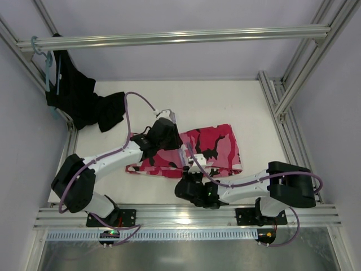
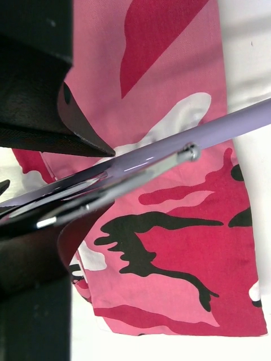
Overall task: Place the trousers on the hanger
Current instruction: Pass the hanger from the right arm to the left, then place trousers on hanger
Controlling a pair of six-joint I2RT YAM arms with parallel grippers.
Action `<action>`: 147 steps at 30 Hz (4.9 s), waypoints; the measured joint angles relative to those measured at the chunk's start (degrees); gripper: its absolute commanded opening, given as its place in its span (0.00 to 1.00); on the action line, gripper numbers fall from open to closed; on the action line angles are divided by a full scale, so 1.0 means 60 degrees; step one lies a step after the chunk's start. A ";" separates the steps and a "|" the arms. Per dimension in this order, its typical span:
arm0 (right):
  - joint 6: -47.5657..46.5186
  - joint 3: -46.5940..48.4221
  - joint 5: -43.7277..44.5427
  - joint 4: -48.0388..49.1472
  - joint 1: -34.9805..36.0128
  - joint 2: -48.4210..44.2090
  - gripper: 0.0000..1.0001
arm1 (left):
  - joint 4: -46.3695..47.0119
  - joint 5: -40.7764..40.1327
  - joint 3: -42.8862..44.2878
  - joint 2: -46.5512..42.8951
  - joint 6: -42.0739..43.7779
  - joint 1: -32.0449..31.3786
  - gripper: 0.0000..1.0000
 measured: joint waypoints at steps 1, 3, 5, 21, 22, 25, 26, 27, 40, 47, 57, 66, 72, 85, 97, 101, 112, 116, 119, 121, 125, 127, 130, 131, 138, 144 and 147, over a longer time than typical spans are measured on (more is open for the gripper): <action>0.0007 -0.0025 -0.0036 0.0080 0.0004 0.0000 0.32 | 0.0004 0.0026 0.0000 0.0000 0.0000 0.0000 0.36; 0.0124 -0.0044 -0.0080 0.0186 0.0011 0.0000 0.31 | -0.0011 0.0040 0.0000 0.0000 -0.0022 0.0004 0.36; 0.0255 -0.0047 -0.0157 0.0270 0.0011 0.0000 0.31 | -0.0007 0.0080 0.0000 0.0000 -0.0051 0.0007 0.37; 0.1679 0.0076 -0.0273 -0.0004 0.0047 0.0018 0.22 | 0.0594 0.1056 -0.0856 -0.0943 -0.1333 0.0011 0.45; 0.1723 0.0127 -0.0273 -0.0040 0.0051 0.0040 0.22 | 0.0699 0.1111 -0.0907 -0.0943 -0.1392 0.0011 0.45; 0.1792 0.0288 -0.0284 -0.0109 0.0055 0.0182 0.21 | 0.1089 0.1300 -0.1137 -0.0943 -0.1475 0.0011 0.45; 0.1825 0.0324 -0.0284 -0.0131 0.0055 0.0233 0.22 | 0.1279 0.1410 -0.1246 -0.0943 -0.1472 0.0007 0.46; 0.1861 0.0339 -0.0288 -0.0135 0.0058 0.0262 0.21 | 0.1450 0.1497 -0.1359 -0.0943 -0.1475 0.0007 0.47; 0.1949 0.0492 -0.0313 -0.0608 0.0062 0.0280 0.18 | 0.2215 0.1745 -0.2135 -0.1450 -0.1104 -0.0481 0.59; 0.1843 0.0758 -0.0331 -0.0729 0.0062 0.0459 0.17 | 0.2160 0.1534 -0.2131 -0.1450 -0.0681 -0.0685 0.60; 0.1494 0.1144 -0.0357 -0.1075 0.0102 0.0648 0.17 | 0.1996 0.0973 -0.1956 -0.0692 -0.0324 -0.0754 0.38; 0.1392 0.1286 -0.0539 -0.1610 0.0237 0.0444 0.46 | 0.2149 0.0925 -0.1927 -0.0495 -0.0430 -0.0878 0.00; 0.1475 0.1191 -0.0525 -0.2484 0.0237 -0.0933 0.69 | 0.2113 0.0805 -0.1974 -0.0514 -0.0561 -0.0860 0.02; 0.0976 -0.1075 -0.2284 -0.2871 -0.3085 -0.5104 0.77 | 0.1071 0.0339 -0.2004 -0.0812 -0.0750 -0.0736 0.26; -0.1453 -0.1792 -0.6885 -0.3410 -1.0932 -0.7114 0.88 | 0.1209 0.0488 -0.1982 -0.0871 -0.0918 -0.0736 0.00; -0.2430 -0.1792 -0.9027 -0.3213 -1.2990 -0.5646 0.82 | 0.1435 0.0514 -0.2047 -0.0885 -0.1330 -0.0732 0.00; -0.3242 -0.2262 -1.1311 -0.2699 -1.3216 -0.4754 0.70 | 0.3093 0.0379 -0.3282 -0.1290 -0.2667 -0.0688 0.00; -0.3344 -0.1056 -1.0998 -0.3450 -1.3220 -0.4838 0.65 | 0.3158 0.0233 -0.3464 -0.1446 -0.2783 -0.0688 0.00; -0.3523 -0.0226 -1.1238 -0.3231 -1.3220 -0.4838 0.42 | 0.3118 0.0189 -0.3464 -0.1490 -0.2801 -0.0688 0.00; -0.3570 0.0036 -1.1890 -0.2565 -1.3238 -0.4594 0.25 | 0.3100 0.0160 -0.3472 -0.1515 -0.2830 -0.0688 0.00; -0.3544 0.0579 -1.3544 -0.0973 -1.3245 -0.2932 0.15 | 0.3064 0.0087 -0.3472 -0.1515 -0.2929 -0.0688 0.00; -0.3472 0.0736 -1.4309 -0.0124 -1.3245 -0.1858 0.15 | 0.3049 0.0069 -0.3472 -0.1512 -0.2954 -0.0688 0.00; -0.3319 0.0841 -1.5067 0.0754 -1.3293 -0.0382 0.15 | 0.3034 0.0007 -0.3475 -0.1494 -0.2973 -0.0688 0.00; -0.3228 0.0838 -1.5289 0.1067 -1.3373 0.0095 0.15 | 0.3034 -0.0004 -0.3475 -0.1486 -0.2973 -0.0688 0.00; -0.1606 0.0022 -1.7052 0.4524 -1.5107 0.3402 0.16 | 0.3013 -0.0299 -0.3621 -0.1388 -0.2980 -0.0685 0.00; -0.1530 -0.0240 -1.7329 0.4783 -1.5373 0.3096 0.15 | 0.2637 -0.0525 -0.3654 -0.1075 -0.2983 -0.0678 0.00; -0.1993 -0.0233 -1.7070 0.3603 -1.5304 0.2069 0.15 | 0.2470 -0.0568 -0.3654 -0.1056 -0.2980 -0.0678 0.00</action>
